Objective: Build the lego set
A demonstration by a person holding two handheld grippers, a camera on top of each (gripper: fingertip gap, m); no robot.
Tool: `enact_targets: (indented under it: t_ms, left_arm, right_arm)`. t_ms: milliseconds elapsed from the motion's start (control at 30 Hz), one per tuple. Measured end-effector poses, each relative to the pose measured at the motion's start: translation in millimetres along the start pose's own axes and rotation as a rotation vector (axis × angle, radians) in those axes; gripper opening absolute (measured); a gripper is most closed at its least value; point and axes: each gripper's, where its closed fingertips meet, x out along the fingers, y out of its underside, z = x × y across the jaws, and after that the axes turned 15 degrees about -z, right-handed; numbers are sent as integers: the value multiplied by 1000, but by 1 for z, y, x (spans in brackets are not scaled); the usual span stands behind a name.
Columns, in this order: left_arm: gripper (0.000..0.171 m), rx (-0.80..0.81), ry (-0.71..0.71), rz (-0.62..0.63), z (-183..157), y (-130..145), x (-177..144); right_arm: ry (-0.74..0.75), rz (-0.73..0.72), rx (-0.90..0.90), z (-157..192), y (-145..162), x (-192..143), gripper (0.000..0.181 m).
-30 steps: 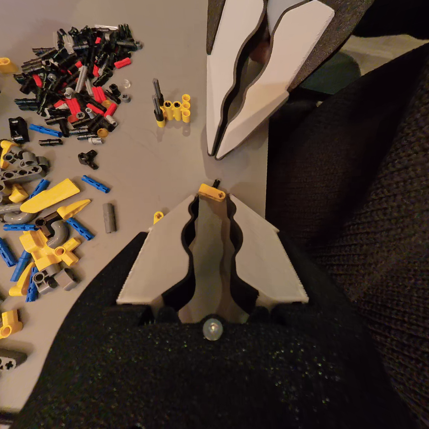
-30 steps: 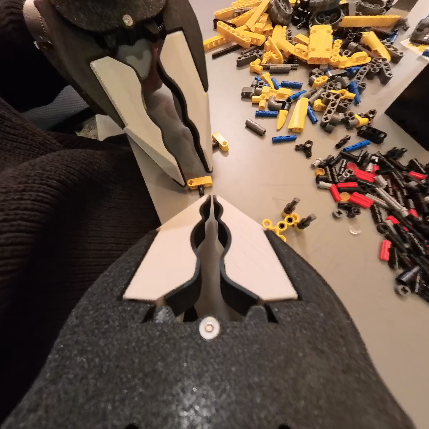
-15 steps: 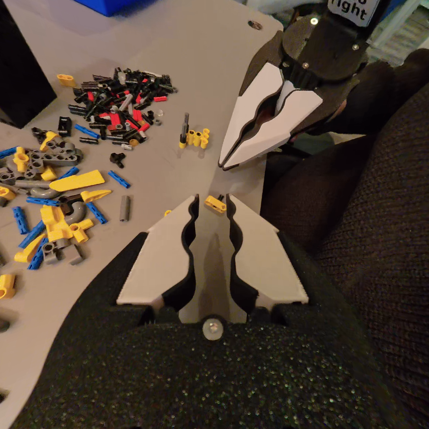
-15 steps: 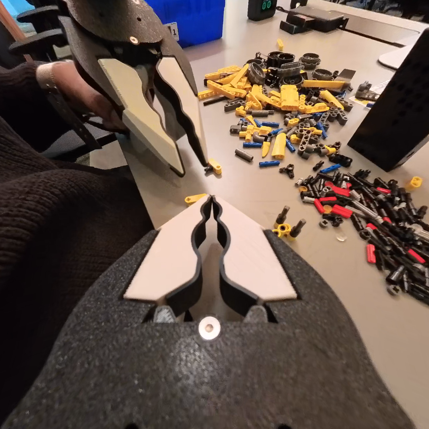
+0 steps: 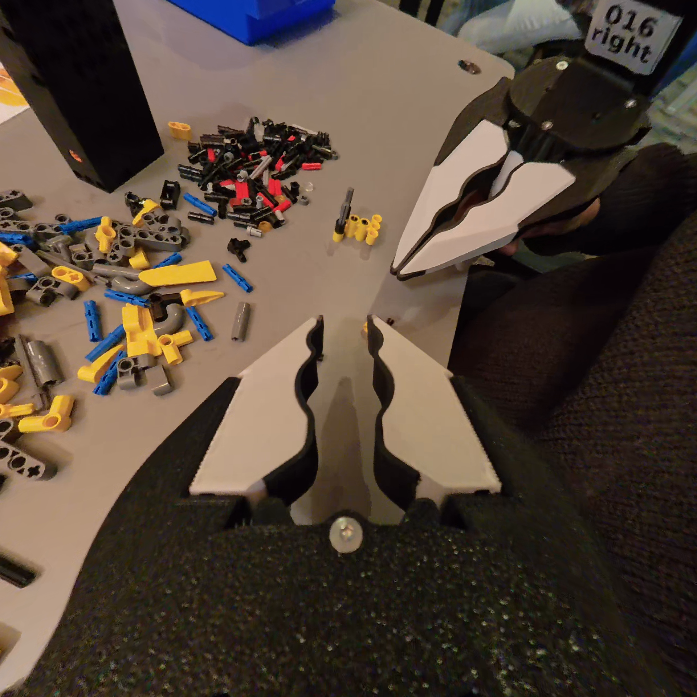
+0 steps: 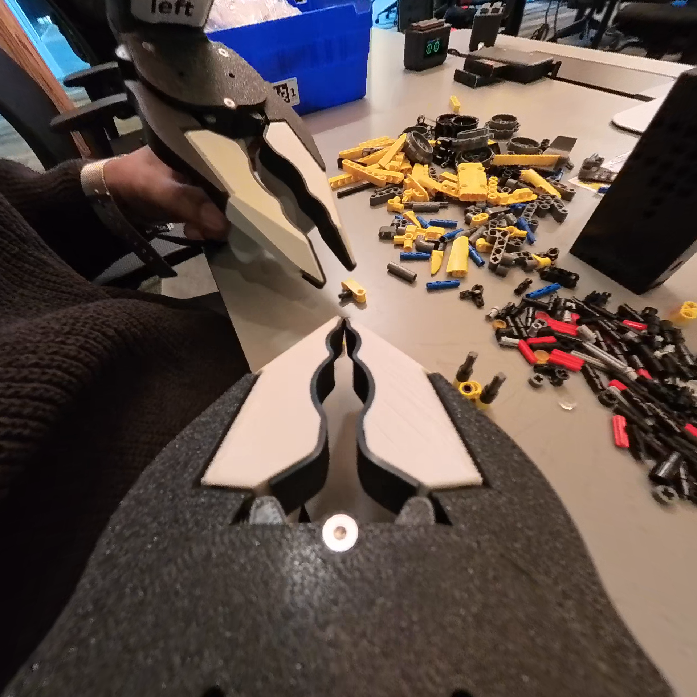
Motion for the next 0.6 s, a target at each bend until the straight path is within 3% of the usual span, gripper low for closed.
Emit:
enact_targets:
  t_ms: [600]
  left_arm:
    - [23, -16, -19, 15, 5, 1, 5]
  right_arm:
    - [-38, 2, 87, 1, 0, 1, 0]
